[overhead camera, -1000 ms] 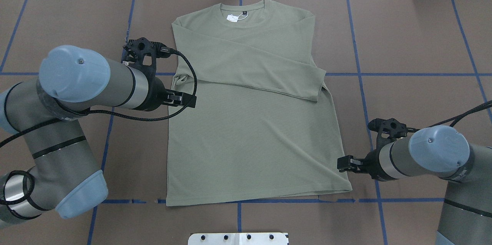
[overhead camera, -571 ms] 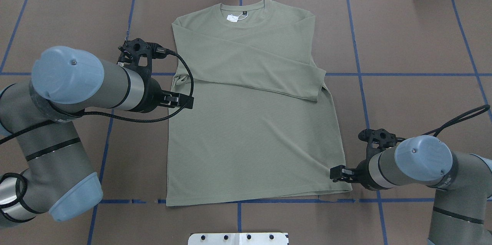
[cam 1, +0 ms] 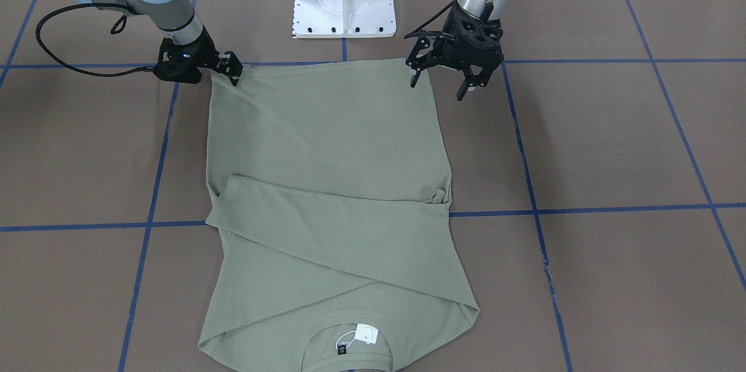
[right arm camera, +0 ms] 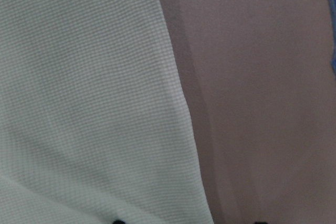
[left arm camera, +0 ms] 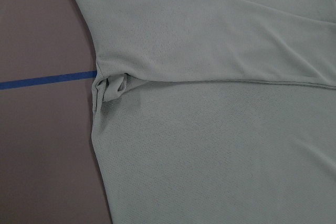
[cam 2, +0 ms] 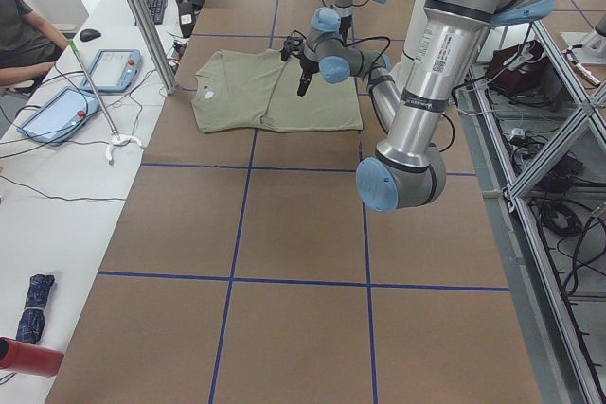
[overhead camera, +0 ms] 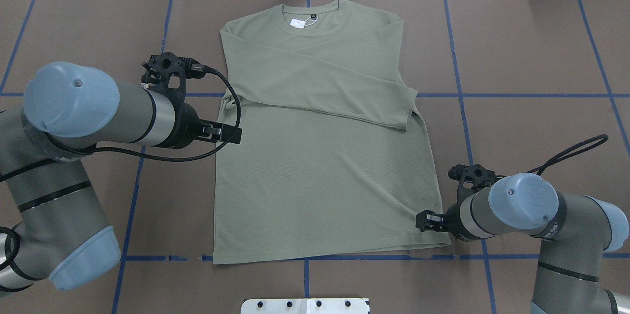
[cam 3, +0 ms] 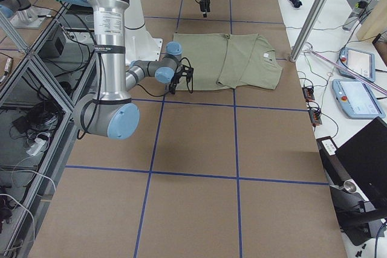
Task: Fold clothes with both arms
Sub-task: 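Grasp the hem corner nearest the robot with the right gripper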
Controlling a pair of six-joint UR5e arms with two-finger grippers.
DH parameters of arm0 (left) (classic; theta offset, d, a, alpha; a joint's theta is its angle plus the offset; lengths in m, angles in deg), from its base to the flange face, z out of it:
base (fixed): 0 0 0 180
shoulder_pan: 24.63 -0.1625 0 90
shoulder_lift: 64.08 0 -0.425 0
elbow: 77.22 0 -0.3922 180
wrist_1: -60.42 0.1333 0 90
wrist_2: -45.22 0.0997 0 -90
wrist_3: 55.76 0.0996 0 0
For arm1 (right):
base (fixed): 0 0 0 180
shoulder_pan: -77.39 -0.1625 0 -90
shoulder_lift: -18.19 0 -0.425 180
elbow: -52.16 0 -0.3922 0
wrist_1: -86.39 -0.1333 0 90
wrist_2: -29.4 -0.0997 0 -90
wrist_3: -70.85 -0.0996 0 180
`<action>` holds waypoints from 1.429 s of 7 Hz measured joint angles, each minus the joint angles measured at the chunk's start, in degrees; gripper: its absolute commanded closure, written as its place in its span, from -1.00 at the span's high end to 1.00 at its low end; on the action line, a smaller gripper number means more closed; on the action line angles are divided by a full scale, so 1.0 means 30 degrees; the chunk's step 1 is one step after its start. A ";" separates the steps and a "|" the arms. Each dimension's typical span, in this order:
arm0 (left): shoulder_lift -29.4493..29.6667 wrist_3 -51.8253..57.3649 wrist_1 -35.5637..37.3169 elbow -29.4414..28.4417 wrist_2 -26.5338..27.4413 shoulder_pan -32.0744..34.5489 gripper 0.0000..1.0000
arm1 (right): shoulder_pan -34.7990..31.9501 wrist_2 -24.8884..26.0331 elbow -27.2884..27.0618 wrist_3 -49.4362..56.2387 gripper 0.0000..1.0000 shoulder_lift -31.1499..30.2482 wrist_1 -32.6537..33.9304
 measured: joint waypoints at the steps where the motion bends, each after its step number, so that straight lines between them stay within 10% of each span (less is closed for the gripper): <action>1: -0.0007 0.0007 0.0001 0.0049 -0.0004 0.0000 1.00 | -0.0023 0.0013 -0.0041 0.0001 0.31 0.0013 0.0002; 10: -0.0057 -0.0019 0.0145 0.0754 -0.0006 0.0029 1.00 | -0.0033 -0.0115 -0.0507 -0.0028 0.27 -0.0059 0.0716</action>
